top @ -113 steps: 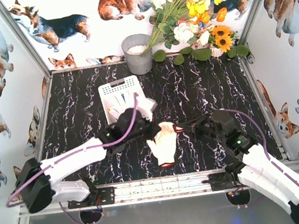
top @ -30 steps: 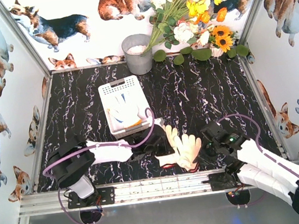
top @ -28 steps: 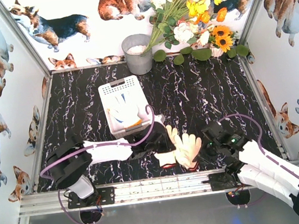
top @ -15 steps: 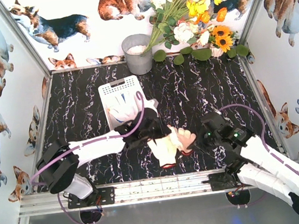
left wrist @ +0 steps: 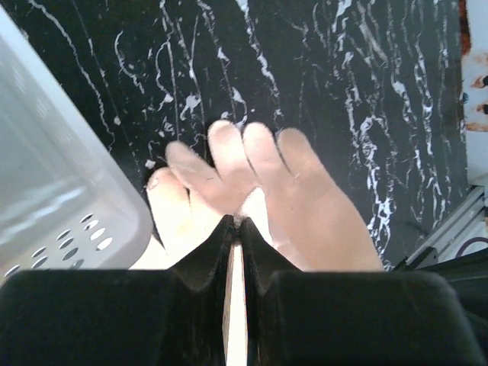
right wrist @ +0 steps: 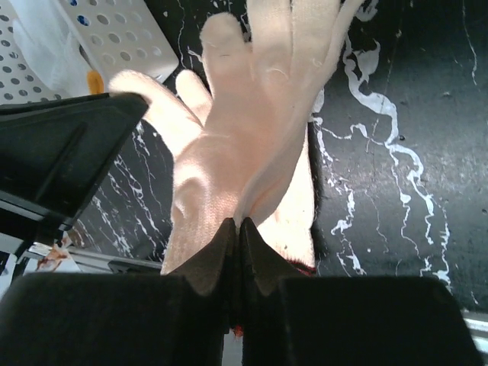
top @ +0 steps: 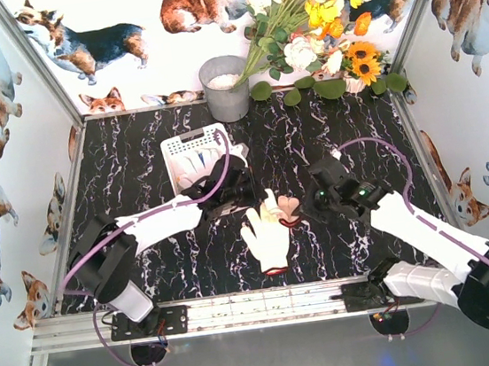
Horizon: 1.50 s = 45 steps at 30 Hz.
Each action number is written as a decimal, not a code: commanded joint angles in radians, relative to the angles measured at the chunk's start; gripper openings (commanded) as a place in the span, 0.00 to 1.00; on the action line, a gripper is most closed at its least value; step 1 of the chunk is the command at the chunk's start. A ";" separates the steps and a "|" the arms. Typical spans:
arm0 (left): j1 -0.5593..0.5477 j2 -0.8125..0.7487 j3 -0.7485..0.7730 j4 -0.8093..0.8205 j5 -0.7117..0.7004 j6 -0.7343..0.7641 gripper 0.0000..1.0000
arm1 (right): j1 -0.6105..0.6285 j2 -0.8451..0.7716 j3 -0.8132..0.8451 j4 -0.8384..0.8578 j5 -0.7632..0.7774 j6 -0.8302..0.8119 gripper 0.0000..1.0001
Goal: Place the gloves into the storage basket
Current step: Pair the glove with the glove.
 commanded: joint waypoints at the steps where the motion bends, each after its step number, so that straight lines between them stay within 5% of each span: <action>1: 0.006 0.009 -0.027 0.028 0.005 0.033 0.00 | 0.024 0.038 0.030 0.106 0.019 -0.067 0.00; 13: 0.007 -0.146 -0.165 0.003 -0.134 0.049 0.00 | 0.186 0.211 0.015 0.189 -0.004 -0.043 0.00; 45: -0.033 -0.565 -0.541 0.047 -0.155 0.026 0.00 | 0.276 0.165 -0.003 0.216 0.092 -0.220 0.00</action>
